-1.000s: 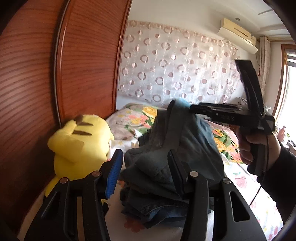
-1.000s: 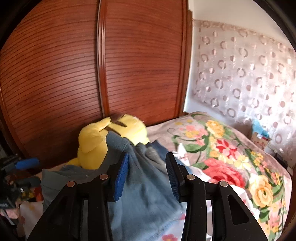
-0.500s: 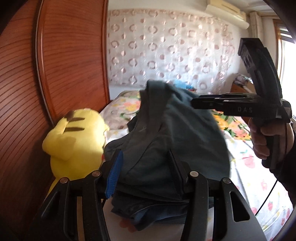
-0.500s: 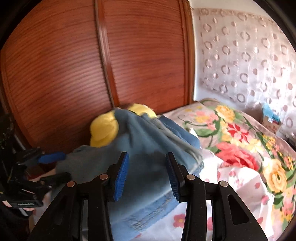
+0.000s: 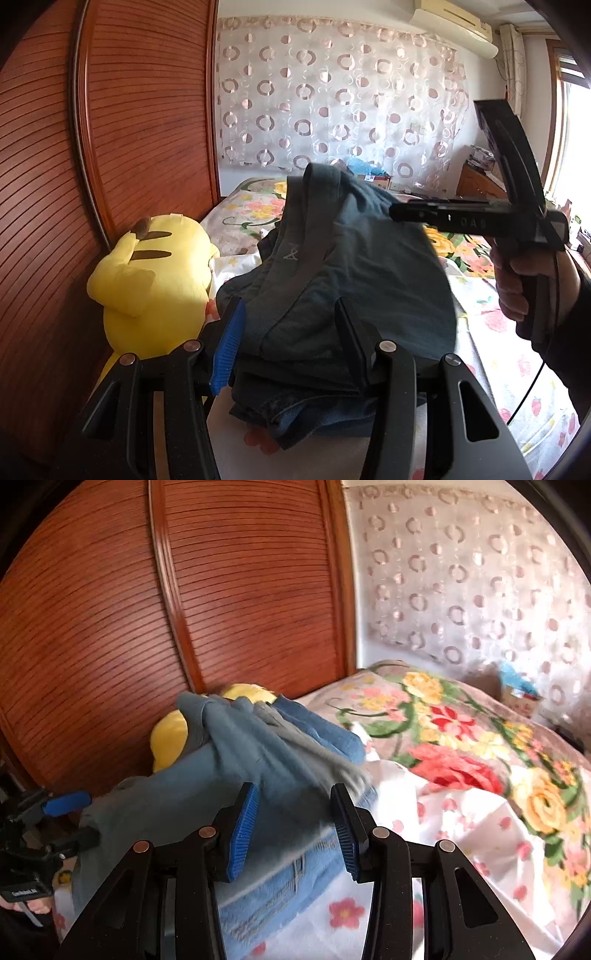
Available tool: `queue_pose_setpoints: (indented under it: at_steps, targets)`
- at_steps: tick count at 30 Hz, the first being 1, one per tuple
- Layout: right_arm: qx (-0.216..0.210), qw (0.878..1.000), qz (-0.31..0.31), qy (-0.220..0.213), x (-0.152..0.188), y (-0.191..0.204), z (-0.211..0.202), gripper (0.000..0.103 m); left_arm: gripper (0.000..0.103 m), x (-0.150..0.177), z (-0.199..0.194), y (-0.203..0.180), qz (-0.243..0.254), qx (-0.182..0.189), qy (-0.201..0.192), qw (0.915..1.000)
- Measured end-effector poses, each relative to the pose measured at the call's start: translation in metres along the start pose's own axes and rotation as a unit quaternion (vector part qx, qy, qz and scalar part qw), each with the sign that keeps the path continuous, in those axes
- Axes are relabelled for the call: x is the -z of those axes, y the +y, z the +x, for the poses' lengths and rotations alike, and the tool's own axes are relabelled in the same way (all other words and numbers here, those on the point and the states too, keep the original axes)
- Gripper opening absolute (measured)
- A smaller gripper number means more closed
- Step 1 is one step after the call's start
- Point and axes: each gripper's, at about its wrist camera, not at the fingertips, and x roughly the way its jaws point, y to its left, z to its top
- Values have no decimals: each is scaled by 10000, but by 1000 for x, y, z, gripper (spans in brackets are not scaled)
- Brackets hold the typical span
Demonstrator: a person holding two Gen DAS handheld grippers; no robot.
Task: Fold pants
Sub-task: 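Lower the shorts onto the jeans stack and open the left gripper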
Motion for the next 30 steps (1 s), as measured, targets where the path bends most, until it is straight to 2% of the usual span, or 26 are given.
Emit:
queue_pose_setpoints:
  at_steps: [12, 16, 18, 24, 30]
  targets:
    - [167, 9993, 195, -259, 43, 46, -80, 43, 52, 9, -33, -17, 261, 152, -48, 9995]
    - [207, 9990, 251, -306, 59, 57, -100, 43, 78, 14, -41, -20, 319, 274, -88, 9991]
    - [236, 9988, 272, -320, 65, 59, -108, 43, 79, 17, -44, -23, 378, 300, -78, 9988]
    - [383, 9977, 425, -355, 84, 68, -129, 43, 93, 22, -51, -28, 491, 395, -6, 9980]
    - [601, 9960, 543, -382, 103, 79, -153, 43, 93, 31, -62, -40, 670, 427, -43, 9968]
